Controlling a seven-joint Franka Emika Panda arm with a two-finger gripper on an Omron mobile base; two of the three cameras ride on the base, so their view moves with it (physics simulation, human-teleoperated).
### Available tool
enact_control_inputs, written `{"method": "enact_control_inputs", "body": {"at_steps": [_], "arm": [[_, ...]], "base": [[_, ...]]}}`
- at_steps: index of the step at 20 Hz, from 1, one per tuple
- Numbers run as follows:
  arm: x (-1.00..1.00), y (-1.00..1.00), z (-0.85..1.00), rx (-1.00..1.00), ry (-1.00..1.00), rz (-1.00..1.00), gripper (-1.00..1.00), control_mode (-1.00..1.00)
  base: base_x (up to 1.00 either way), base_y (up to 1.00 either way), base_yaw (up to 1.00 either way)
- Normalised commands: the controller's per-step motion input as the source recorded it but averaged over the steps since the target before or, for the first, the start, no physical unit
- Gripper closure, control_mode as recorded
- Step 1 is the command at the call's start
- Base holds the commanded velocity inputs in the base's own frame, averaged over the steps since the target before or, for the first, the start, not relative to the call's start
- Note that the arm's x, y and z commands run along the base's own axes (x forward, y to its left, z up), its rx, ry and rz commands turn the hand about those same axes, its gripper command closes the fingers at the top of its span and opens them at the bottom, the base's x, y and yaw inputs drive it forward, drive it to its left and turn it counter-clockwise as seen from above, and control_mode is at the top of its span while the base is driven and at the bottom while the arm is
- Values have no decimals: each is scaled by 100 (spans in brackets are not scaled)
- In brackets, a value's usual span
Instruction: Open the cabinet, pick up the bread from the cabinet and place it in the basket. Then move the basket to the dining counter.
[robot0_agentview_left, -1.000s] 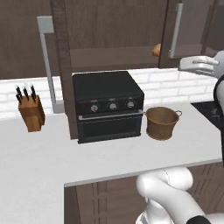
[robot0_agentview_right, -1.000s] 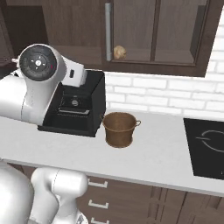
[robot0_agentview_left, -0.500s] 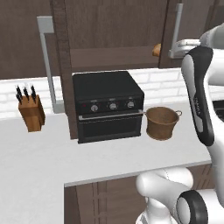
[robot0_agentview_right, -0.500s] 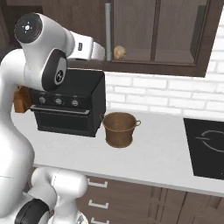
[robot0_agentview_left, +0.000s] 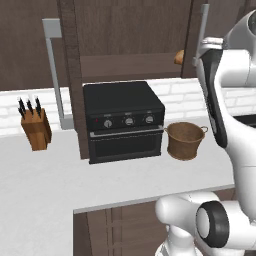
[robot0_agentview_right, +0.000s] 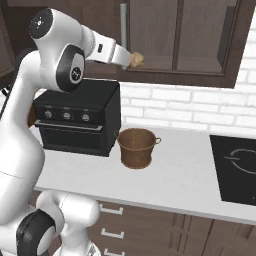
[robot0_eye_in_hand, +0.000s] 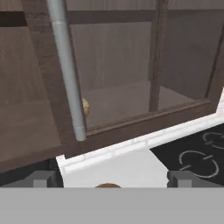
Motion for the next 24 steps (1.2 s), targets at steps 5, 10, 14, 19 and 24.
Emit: {"method": "enact_control_inputs", "body": {"at_steps": [5, 10, 14, 19, 24], "arm": [[5, 0, 0, 20, -3, -3, -100, -100], [24, 0, 0, 20, -15, 1, -100, -100], [48, -1, 0, 13, -22, 8, -100, -100], [58, 0, -3, 8, -11, 8, -100, -100], [15, -11, 0, 9, 0, 13, -100, -100]], "base": [[0, 0, 0], [0, 0, 0], [0, 0, 0], [0, 0, 0], [0, 0, 0]]}}
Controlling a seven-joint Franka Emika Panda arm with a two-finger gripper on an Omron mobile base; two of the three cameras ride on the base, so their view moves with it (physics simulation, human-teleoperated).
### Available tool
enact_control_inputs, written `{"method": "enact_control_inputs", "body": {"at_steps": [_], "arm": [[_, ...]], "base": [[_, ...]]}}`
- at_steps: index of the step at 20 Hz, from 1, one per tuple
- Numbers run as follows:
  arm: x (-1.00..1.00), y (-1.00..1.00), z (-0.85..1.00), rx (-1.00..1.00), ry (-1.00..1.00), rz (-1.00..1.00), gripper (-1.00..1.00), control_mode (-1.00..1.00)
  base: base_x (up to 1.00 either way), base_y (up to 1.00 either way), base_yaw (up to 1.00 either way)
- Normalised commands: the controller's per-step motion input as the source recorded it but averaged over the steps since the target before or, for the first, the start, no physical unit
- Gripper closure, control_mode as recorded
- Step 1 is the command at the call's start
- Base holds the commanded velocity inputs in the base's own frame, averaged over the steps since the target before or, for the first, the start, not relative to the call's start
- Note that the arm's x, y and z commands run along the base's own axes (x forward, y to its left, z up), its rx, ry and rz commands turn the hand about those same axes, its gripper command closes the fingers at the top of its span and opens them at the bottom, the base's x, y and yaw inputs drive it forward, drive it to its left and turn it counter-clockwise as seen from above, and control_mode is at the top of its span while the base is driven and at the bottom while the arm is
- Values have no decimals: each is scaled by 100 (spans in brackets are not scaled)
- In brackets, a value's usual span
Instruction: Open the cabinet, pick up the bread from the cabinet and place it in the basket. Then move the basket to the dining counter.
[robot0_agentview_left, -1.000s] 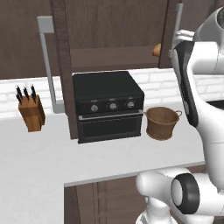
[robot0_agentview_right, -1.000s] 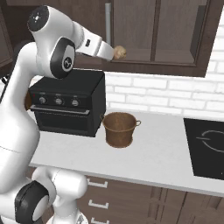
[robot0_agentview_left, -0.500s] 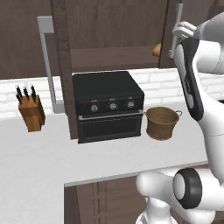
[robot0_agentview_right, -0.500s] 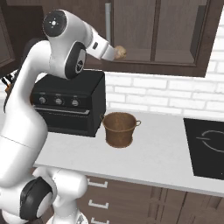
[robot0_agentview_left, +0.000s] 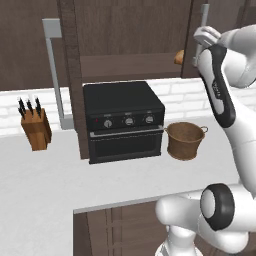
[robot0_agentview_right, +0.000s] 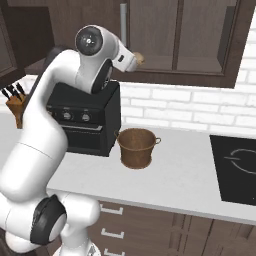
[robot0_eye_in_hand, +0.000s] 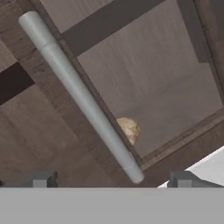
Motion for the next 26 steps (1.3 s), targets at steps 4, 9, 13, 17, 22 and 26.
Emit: {"method": "enact_control_inputs", "body": {"at_steps": [4, 9, 13, 17, 22, 26], "arm": [[16, -11, 0, 6, 0, 12, -100, -100], [41, -5, 0, 2, 0, 9, -100, -100], [47, 0, -6, 0, 0, 6, -100, -100], [46, 0, -8, 0, 0, 4, -100, -100], [46, 0, -6, 0, 0, 3, -100, -100], [43, 0, -8, 0, 0, 1, -100, -100]], "base": [[0, 0, 0], [0, 0, 0], [0, 0, 0], [0, 0, 0], [0, 0, 0], [0, 0, 0]]}}
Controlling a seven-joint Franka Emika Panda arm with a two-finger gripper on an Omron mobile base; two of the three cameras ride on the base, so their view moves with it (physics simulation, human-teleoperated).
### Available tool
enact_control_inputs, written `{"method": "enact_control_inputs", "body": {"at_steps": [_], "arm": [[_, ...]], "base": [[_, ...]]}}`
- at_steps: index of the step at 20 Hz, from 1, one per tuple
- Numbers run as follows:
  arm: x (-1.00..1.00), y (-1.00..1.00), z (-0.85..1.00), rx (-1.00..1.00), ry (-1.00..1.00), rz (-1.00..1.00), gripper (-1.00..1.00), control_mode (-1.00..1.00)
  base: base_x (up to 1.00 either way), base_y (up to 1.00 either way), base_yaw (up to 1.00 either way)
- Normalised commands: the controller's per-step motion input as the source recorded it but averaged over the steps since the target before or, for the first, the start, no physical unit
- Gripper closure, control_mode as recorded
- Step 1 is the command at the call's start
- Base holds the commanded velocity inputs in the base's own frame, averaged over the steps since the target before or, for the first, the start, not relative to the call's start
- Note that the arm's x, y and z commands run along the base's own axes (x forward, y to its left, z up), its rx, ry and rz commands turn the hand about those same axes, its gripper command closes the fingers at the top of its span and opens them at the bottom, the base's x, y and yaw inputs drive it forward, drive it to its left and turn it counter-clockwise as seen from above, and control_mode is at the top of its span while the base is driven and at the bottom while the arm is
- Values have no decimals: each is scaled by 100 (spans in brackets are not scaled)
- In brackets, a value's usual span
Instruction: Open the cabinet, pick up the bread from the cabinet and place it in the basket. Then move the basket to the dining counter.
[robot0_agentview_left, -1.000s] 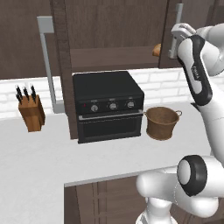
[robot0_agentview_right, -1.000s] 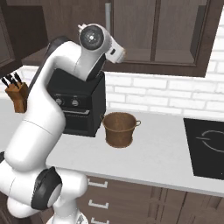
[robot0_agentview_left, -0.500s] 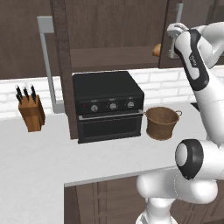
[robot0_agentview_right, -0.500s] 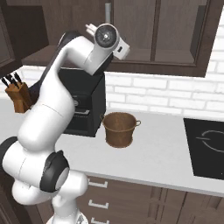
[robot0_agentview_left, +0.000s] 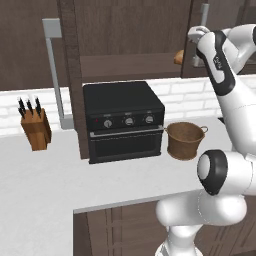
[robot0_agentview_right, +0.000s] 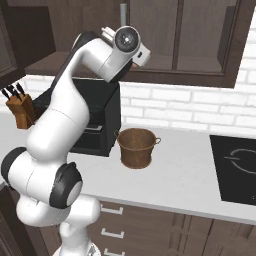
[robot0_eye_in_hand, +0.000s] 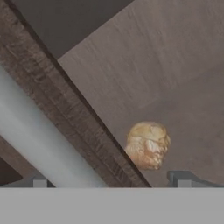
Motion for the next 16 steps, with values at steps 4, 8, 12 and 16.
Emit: {"method": "enact_control_inputs", "body": {"at_steps": [4, 8, 12, 16], "arm": [[37, 4, -16, 0, -2, 0, 100, -100], [20, 8, -26, 0, -9, 0, 100, -100], [68, 6, -23, 4, -15, 0, 100, -100], [67, 19, -1, 3, -9, 0, 100, -100]], "base": [[0, 0, 0], [0, 0, 0], [0, 0, 0], [0, 0, 0]]}}
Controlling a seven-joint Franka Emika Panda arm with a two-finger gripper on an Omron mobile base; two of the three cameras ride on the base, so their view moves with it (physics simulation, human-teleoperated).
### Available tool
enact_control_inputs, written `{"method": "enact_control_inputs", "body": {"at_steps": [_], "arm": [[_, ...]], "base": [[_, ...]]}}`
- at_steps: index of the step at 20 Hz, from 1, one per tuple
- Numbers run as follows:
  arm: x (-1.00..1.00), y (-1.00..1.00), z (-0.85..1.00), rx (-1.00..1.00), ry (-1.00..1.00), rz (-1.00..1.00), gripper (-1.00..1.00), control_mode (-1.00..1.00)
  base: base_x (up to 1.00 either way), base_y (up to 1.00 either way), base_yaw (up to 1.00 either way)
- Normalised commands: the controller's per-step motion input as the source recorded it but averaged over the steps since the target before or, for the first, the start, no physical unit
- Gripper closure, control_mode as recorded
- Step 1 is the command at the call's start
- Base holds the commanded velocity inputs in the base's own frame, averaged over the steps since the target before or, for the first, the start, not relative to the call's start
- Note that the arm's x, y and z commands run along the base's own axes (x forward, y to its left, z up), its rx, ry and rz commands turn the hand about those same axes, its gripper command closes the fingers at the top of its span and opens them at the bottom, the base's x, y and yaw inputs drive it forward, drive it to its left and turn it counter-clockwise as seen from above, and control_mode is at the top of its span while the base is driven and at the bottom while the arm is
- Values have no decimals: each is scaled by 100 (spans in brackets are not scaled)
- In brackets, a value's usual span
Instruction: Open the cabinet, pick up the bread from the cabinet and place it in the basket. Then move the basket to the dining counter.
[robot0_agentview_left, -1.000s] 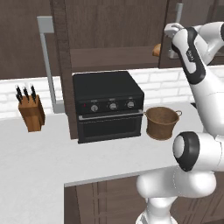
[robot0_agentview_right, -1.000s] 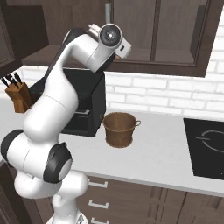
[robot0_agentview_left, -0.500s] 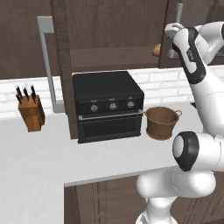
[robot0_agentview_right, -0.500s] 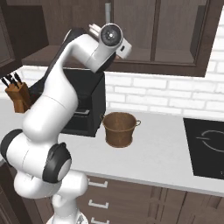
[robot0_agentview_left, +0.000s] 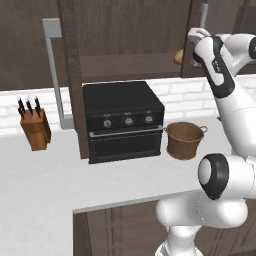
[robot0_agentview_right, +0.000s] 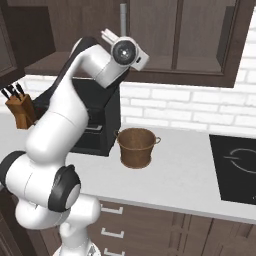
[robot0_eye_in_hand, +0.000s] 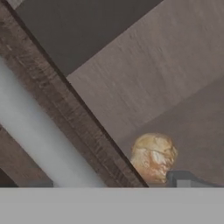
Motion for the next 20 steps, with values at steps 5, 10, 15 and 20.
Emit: {"method": "enact_control_inputs", "body": {"at_steps": [5, 10, 15, 20], "arm": [[-23, 2, 6, 0, 0, 0, 100, -100], [-55, -4, 2, 0, 0, 0, 100, -100], [-85, -41, 15, 0, 0, 0, 100, -100], [-100, -92, 36, 1, 0, 0, 100, -100]], "base": [[0, 0, 0], [0, 0, 0], [0, 0, 0], [0, 0, 0]]}}
